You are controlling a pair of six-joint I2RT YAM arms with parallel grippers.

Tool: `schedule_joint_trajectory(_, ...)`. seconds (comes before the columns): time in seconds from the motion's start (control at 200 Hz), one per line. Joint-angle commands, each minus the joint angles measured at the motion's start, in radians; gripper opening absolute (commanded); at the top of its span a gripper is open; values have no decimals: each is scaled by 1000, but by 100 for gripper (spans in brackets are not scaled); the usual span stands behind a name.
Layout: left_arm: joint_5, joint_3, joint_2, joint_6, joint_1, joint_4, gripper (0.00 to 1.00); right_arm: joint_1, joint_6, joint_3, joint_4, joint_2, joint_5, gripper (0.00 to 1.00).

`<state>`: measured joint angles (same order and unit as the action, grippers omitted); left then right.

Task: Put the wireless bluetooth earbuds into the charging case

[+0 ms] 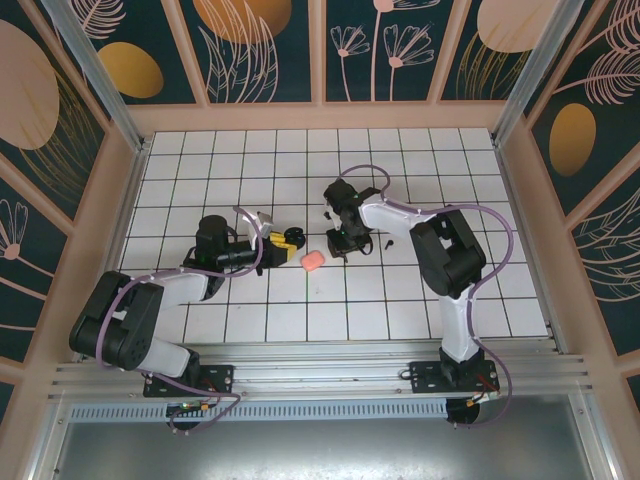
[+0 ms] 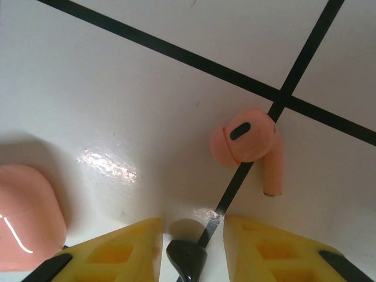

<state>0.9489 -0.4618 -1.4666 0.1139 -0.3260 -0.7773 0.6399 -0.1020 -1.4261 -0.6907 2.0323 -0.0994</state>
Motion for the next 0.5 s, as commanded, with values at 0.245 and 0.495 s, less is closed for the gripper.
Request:
schedule_joint_trajectory(0.245,13,-23,-24,5,7,-13,22,19,-2,-11,-54,14,47,29)
schedule_joint_trajectory(0.495,14,-33,-28,4,7,-6,22,23,-14,-3,-62,-2,48,29)
